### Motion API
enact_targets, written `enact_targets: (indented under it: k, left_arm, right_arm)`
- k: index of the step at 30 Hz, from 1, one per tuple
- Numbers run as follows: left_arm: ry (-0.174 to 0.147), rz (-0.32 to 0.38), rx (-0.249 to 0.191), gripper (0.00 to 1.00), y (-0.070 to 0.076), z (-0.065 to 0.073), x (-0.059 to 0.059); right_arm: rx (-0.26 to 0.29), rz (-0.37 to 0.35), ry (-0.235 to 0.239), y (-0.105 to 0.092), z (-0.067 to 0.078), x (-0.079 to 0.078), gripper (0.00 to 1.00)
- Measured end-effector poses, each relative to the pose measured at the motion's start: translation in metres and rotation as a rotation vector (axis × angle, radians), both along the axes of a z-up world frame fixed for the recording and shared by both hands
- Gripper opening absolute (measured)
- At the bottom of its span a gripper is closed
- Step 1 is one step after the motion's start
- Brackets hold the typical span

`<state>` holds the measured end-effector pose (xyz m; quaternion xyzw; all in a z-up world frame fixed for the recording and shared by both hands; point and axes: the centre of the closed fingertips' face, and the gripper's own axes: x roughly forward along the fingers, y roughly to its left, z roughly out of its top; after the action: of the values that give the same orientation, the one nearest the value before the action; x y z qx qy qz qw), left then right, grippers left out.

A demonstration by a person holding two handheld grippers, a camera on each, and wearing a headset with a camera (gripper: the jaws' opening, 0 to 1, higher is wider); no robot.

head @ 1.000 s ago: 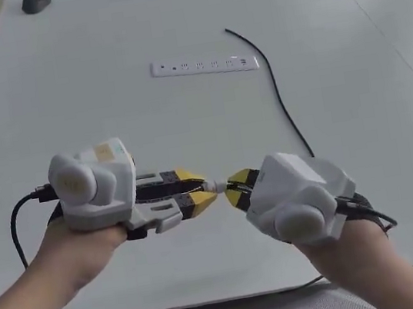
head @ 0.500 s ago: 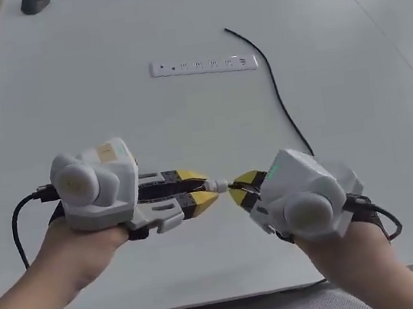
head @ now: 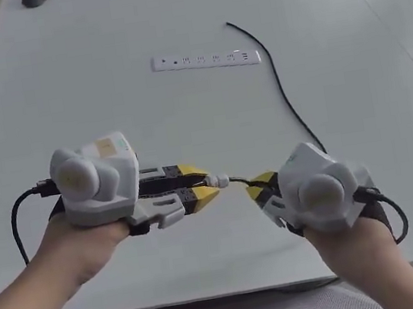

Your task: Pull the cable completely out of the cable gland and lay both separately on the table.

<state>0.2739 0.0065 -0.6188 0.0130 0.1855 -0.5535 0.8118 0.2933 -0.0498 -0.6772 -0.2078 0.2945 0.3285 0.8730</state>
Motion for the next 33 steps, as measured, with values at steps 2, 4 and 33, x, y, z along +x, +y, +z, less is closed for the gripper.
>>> enact_targets:
  k: [2, 4, 33]
  left_arm:
    - [-0.001, 0.001, -0.002, 0.14, 0.001, 0.000, 0.000]
    - [0.001, 0.000, -0.003, 0.14, 0.001, 0.000, -0.001]
    - [-0.002, 0.015, 0.003, 0.15, 0.001, -0.001, -0.003]
  right_arm:
    - [-0.002, -0.030, 0.027, -0.008, -0.008, 0.001, 0.00]
    - [0.035, -0.079, 0.064, -0.013, -0.014, 0.000, 0.00]
    - [0.189, -0.232, 0.193, -0.020, -0.040, -0.012, 0.01]
